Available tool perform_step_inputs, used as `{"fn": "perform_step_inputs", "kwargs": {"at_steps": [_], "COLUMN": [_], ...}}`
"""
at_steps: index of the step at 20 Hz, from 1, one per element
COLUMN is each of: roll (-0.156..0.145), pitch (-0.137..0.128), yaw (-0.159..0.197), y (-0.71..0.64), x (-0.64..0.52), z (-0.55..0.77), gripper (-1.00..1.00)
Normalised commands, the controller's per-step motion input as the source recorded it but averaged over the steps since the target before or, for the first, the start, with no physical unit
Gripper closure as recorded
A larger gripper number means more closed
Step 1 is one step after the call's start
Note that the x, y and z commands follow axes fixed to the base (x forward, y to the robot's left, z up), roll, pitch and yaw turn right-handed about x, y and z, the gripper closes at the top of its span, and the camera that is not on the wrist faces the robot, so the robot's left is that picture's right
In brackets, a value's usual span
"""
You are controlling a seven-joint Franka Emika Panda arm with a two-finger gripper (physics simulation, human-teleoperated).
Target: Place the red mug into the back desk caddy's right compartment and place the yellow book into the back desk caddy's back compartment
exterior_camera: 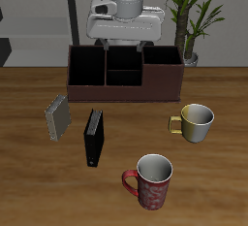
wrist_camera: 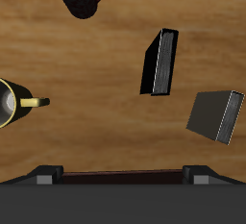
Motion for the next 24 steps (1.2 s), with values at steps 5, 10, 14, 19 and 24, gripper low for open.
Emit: {"fn": "perform_step_inputs", "kwargs": {"at_steps": [5,10,14,19,24], "roll": [0.012,-0.008,0.003,0.012,-0.008], "pitch": [0.0,-0.001,0.004,0.004,-0.001], "yaw": [0.046,0.043,0.011,0.01,0.01], "y": [0.04,0.1,0.16,0.1,0.17], "x": [0.28,0.21,0.35,0.38,0.41], "z": [0.05,-0.05,-0.05,-0.05,0.04], "gripper": [-1.0,-1.0,-1.0,-1.0,-1.0]}}
